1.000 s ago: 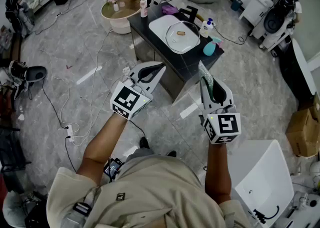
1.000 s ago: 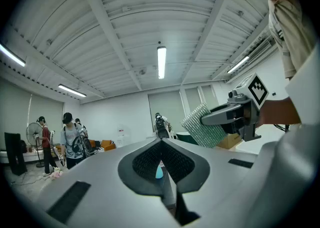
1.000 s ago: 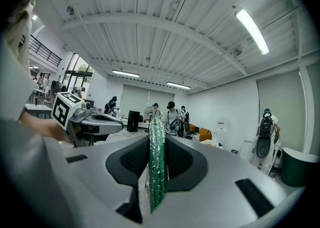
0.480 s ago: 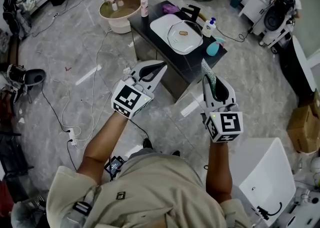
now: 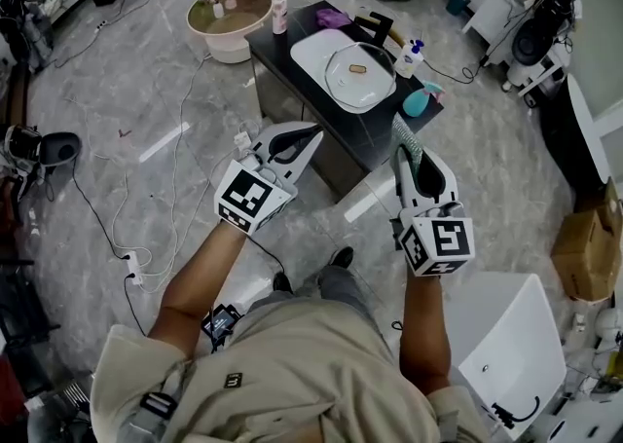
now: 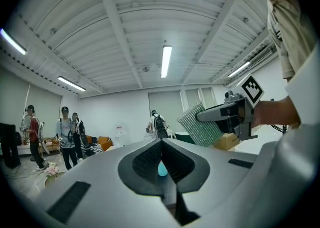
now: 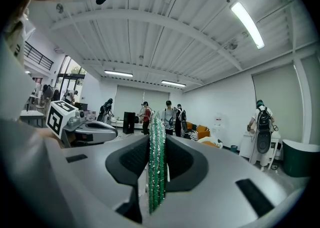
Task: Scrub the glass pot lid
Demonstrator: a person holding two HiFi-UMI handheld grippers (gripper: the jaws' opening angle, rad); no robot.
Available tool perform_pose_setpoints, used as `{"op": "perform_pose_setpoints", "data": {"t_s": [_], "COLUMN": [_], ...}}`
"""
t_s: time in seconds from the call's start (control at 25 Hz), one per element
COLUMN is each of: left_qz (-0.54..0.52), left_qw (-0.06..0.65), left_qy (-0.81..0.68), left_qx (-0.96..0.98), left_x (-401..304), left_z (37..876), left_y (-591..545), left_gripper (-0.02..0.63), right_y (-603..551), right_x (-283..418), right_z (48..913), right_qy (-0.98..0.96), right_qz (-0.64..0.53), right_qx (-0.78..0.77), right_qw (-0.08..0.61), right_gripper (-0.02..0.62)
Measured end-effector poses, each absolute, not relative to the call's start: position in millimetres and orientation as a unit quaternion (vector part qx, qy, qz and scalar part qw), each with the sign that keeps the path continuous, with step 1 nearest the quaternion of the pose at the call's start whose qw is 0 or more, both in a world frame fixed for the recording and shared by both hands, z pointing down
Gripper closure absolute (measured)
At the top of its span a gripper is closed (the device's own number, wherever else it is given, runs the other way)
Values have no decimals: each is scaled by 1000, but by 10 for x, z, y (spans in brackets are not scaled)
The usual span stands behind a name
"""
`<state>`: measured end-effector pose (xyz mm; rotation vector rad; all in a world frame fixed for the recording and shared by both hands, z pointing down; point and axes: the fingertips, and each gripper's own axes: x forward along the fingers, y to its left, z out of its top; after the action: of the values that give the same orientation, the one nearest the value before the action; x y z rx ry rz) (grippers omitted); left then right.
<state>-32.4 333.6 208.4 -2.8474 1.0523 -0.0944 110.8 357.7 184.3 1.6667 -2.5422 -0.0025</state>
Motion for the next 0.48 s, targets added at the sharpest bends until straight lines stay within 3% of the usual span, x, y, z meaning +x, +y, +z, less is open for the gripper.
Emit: {"op": "perform_pose_setpoints", "data": {"t_s": [0.48], "left_qz": [-71], "left_qw": [38], "left_qy": [404], "left_qx": [-911], "left_x": [63], "left_z": [2297], "left_y": [2214], "left_gripper": [592], "right_y": [2164], "right_x": [1540], "right_z": [2160], "right_qy": [-866], "right_qz": [24], "right_qx": [498], "right_qw": [42], "right_gripper": [507]}}
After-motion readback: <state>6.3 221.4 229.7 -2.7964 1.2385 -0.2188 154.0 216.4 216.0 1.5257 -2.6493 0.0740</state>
